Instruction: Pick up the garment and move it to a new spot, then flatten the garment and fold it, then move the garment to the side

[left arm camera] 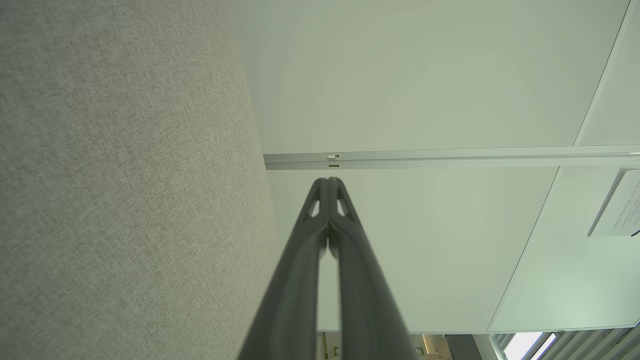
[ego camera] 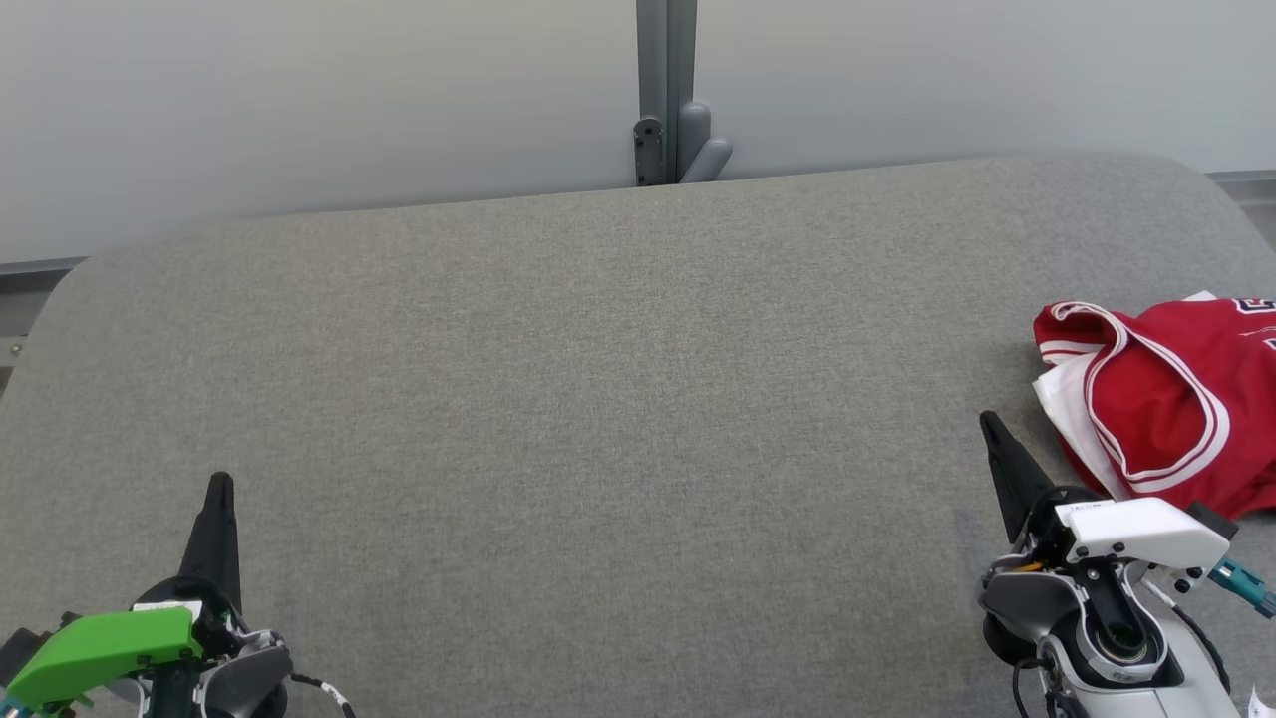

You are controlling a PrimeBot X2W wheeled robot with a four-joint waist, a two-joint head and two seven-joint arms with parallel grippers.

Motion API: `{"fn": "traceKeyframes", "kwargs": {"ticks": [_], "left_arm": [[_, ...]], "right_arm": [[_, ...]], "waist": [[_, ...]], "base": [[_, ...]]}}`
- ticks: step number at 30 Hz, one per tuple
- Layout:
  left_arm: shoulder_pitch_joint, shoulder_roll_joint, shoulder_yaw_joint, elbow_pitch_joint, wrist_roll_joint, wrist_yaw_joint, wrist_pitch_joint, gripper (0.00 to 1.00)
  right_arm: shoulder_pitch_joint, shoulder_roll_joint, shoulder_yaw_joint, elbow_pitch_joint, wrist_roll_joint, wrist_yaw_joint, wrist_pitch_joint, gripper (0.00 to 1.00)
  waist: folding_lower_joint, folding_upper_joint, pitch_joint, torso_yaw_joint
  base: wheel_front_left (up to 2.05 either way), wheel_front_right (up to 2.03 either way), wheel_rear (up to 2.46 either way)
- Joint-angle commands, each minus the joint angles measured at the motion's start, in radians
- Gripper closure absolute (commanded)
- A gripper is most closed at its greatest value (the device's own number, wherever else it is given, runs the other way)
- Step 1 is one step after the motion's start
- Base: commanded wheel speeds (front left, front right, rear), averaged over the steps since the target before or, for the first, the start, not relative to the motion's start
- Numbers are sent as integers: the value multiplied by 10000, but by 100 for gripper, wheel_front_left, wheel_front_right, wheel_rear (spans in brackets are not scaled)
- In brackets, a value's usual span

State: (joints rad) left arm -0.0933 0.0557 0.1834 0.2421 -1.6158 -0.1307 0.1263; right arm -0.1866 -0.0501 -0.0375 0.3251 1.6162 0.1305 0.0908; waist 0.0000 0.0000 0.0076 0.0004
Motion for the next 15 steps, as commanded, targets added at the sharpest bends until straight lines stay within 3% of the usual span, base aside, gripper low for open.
{"fn": "traceKeyframes", "kwargs": {"ticks": [1, 15], "left_arm": [[-139, -2, 31, 10, 55, -24, 40, 100], [-143, -19, 53, 11, 89, -23, 41, 100]], "right_arm": [[-60, -1, -22, 27, 18, 4, 40, 100], [-59, 0, -26, 26, 12, 4, 44, 100]], "waist": [[0, 0, 0, 0], [0, 0, 0, 0]], "base": [[0, 0, 0], [0, 0, 0]]}}
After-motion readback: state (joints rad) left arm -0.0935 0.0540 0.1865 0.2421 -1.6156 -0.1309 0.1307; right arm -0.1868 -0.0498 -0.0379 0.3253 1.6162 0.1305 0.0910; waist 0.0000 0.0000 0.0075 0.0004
